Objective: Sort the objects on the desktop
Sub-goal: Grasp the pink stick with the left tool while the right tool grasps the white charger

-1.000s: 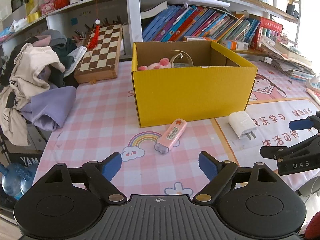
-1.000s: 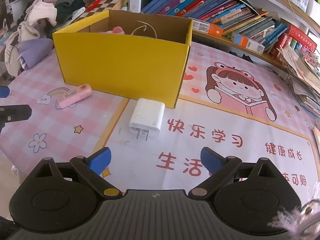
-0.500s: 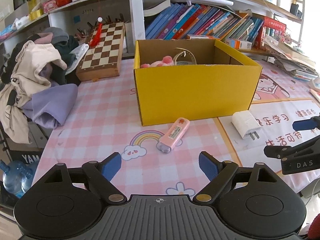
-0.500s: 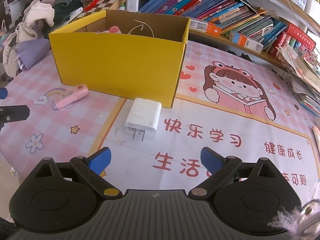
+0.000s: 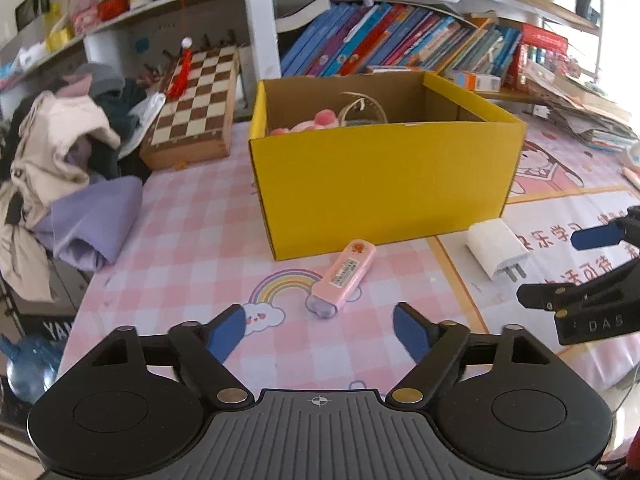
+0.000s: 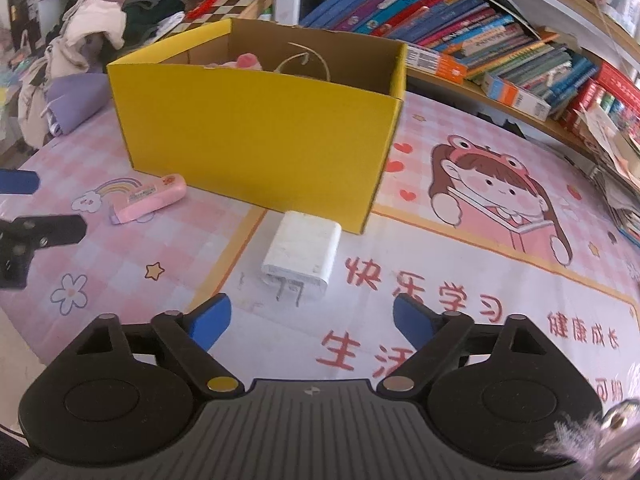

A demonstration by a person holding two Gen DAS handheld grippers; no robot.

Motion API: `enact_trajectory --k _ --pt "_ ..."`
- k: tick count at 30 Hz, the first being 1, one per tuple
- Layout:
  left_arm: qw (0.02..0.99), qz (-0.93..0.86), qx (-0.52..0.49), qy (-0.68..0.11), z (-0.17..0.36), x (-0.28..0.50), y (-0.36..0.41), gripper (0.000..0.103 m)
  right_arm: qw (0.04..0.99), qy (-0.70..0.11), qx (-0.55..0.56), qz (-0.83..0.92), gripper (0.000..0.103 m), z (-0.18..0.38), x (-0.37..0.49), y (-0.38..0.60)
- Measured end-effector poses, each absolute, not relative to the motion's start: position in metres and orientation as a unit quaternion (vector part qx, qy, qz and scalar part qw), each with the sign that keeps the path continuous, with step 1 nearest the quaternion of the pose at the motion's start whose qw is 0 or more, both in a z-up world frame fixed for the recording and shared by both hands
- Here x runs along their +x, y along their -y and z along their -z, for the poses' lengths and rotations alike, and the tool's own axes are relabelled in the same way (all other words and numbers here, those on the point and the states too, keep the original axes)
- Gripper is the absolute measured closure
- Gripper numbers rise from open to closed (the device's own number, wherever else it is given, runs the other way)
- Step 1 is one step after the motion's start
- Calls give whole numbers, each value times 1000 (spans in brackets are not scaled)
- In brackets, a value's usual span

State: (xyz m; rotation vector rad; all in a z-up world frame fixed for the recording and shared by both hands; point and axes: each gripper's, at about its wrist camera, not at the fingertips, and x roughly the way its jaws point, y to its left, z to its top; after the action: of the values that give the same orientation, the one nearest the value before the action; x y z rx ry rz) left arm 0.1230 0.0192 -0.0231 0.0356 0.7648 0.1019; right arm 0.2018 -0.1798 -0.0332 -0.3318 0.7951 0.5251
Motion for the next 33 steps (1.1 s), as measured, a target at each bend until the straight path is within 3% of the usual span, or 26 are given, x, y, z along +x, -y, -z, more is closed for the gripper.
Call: enact_trajectory --k 6,16,18,33 --pt "920 -54 8 -388 31 140 -24 35 867 -382 -173 -269 21 37 215 170" --pt "914 -47 18 -403 41 172 -20 38 856 -391 -178 -287 23 43 246 162" --pt "911 -46 19 -409 43 179 -19 43 853 -393 -179 -292 27 44 251 160" --pt "896 -33 28 -443 56 206 -15 54 837 -401 -178 -327 44 48 268 159"
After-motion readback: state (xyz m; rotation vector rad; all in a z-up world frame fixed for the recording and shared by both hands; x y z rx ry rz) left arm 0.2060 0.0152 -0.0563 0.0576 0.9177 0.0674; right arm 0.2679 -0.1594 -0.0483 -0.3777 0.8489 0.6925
